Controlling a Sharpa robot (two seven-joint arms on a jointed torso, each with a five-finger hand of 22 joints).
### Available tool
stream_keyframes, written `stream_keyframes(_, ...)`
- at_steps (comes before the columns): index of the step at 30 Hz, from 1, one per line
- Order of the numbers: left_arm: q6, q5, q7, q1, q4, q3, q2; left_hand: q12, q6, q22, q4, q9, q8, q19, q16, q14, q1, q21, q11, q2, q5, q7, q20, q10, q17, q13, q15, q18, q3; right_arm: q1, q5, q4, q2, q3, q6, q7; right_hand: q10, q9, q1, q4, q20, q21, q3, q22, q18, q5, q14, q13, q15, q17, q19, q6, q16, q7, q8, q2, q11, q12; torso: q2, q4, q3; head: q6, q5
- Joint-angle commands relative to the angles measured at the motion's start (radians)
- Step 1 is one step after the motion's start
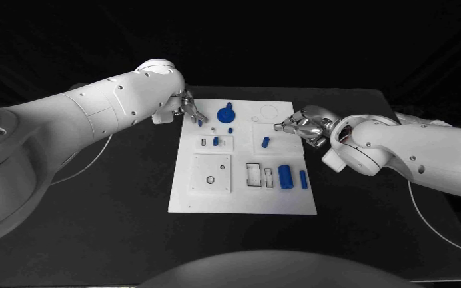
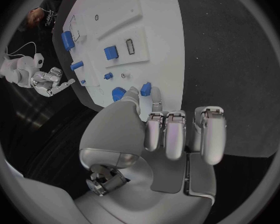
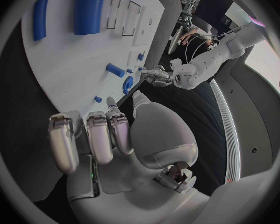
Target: Assemble the parts on the task board
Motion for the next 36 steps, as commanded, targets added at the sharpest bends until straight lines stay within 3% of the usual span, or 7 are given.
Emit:
stream_keyframes(1, 0.026, 0.012, 0.007, 0.0, -0.001, 0.0, 0.004, 0.002, 0.007, 0.263, -0.002, -0.002, -0.004, 0.107, 0.003, 0.106, 0.008, 0.006, -0.005, 0.006, 0.006, -0.003, -0.007, 0.106, 0.263, 0.263, -0.007, -0.015, 0.005, -0.001, -0.008, 0.001, 0.001, 0.0, 0.012, 0.0, 0.107, 0.002, 0.004, -0.002, 0.009, 0.004, -0.004, 0.263, -0.014, 0.006, 0.106, 0.263, 0.009, 0.263, 0.105, -0.004, 0.004, 0.002, 0.005, 0.008, 0.005, -0.005, 0.0, 0.0008, 0.0001, 0.0, -0.001)
stream_keyframes(16, 0.039, 0.018, 0.001, 0.0, -0.003, 0.0, 0.006, 0.002, 0.012, 0.263, -0.001, -0.001, -0.004, 0.107, 0.003, 0.106, 0.014, 0.006, -0.006, 0.017, 0.01, -0.005, -0.007, 0.106, 0.263, 0.263, -0.007, -0.015, 0.007, -0.001, -0.008, 0.002, 0.001, 0.0, 0.014, -0.002, 0.107, 0.002, 0.004, -0.002, 0.01, 0.004, -0.004, 0.263, -0.014, 0.007, 0.106, 0.263, 0.009, 0.263, 0.105, -0.004, 0.004, 0.002, 0.005, 0.008, 0.006, -0.005, 0.0, 0.0013, -0.0002, -0.004, 0.0)
stream_keyframes(26, 0.044, 0.02, 0.005, -0.001, -0.004, 0.0, 0.009, 0.002, 0.018, 0.263, -0.002, -0.003, -0.012, 0.107, 0.003, 0.106, 0.037, 0.006, -0.01, 0.044, 0.014, -0.009, -0.008, 0.106, 0.263, 0.263, -0.009, -0.015, 0.016, -0.001, -0.008, 0.002, 0.002, 0.0, 0.014, -0.003, 0.107, 0.002, 0.004, -0.002, 0.01, 0.004, -0.004, 0.263, -0.014, 0.007, 0.106, 0.263, 0.009, 0.263, 0.105, -0.004, 0.004, 0.002, 0.005, 0.008, 0.006, -0.005, 0.0, -0.0006, -0.0005, -0.003, 0.0)
stream_keyframes(36, 0.053, 0.036, 0.01, -0.001, -0.008, 0.0, 0.013, 0.002, 0.02, 0.263, 0.0, -0.004, -0.03, 0.107, 0.003, 0.106, 0.057, 0.006, -0.012, 0.055, 0.118, -0.011, -0.01, 0.106, 0.263, 0.263, -0.011, -0.015, 0.019, -0.001, -0.008, 0.001, 0.001, 0.0, 0.014, -0.003, 0.107, 0.002, 0.005, -0.003, 0.01, 0.004, -0.004, 0.263, -0.014, 0.009, 0.106, 0.263, 0.009, 0.263, 0.105, -0.004, 0.004, 0.002, 0.006, 0.008, 0.006, -0.005, 0.0, 0.0004, 0.0001, -0.001, -0.002)
